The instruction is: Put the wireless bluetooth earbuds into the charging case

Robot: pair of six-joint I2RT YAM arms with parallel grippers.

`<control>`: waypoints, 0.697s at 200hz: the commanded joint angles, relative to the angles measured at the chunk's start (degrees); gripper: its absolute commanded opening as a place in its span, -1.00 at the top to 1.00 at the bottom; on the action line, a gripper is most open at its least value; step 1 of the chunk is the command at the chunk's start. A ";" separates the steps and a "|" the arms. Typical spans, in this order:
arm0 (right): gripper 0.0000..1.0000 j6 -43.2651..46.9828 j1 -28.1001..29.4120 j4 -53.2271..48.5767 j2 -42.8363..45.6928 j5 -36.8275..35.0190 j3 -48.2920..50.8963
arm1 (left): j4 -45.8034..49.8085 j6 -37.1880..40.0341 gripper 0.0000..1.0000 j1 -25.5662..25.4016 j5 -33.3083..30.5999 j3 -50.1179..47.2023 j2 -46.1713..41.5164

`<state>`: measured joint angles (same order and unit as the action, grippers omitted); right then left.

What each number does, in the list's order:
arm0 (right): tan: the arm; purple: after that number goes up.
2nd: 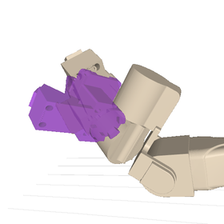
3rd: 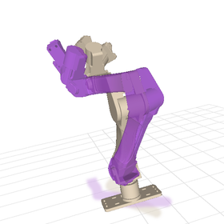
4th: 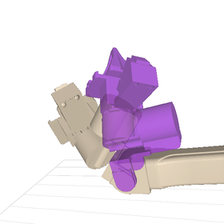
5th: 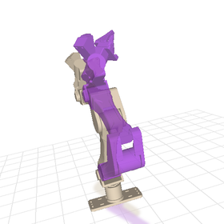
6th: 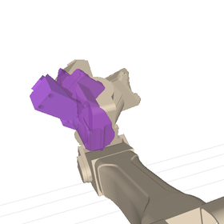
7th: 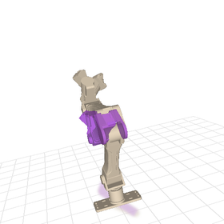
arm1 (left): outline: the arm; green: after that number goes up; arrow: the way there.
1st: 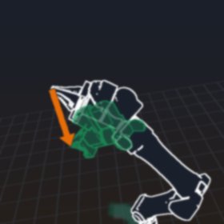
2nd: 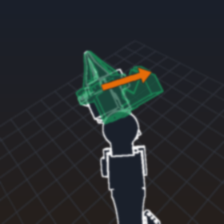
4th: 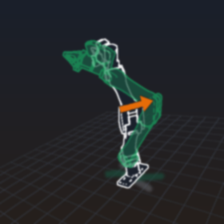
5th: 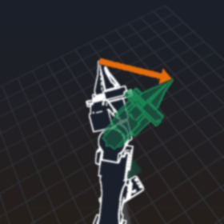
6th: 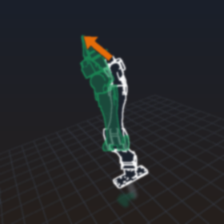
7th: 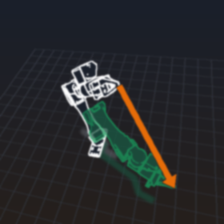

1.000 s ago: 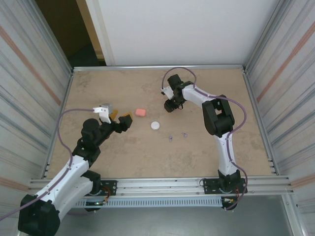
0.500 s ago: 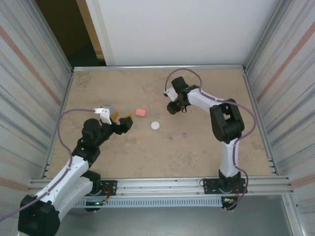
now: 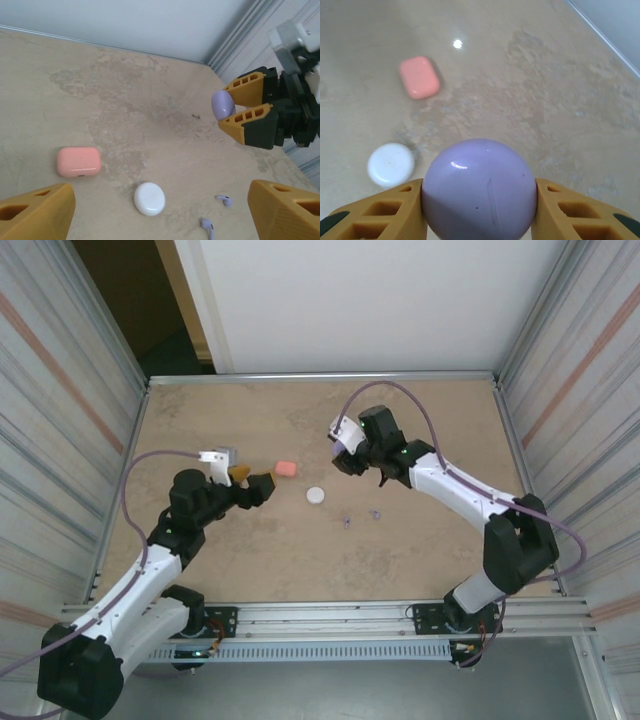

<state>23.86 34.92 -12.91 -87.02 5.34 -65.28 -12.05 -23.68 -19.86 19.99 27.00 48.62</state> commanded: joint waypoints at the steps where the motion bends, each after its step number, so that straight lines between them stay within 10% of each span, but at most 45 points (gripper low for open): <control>1: 0.12 8.33 2.75 4.20 4.94 2.10 1.76 | -1.07 -1.87 -0.77 0.35 4.34 2.85 -0.13; 139: 0.11 19.05 9.74 8.78 13.06 0.82 6.28 | -6.48 -4.79 -0.65 -5.21 14.95 9.18 7.25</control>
<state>41.21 44.10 -6.26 -76.01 7.25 -59.33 -16.16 -28.64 -23.20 33.08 33.32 54.48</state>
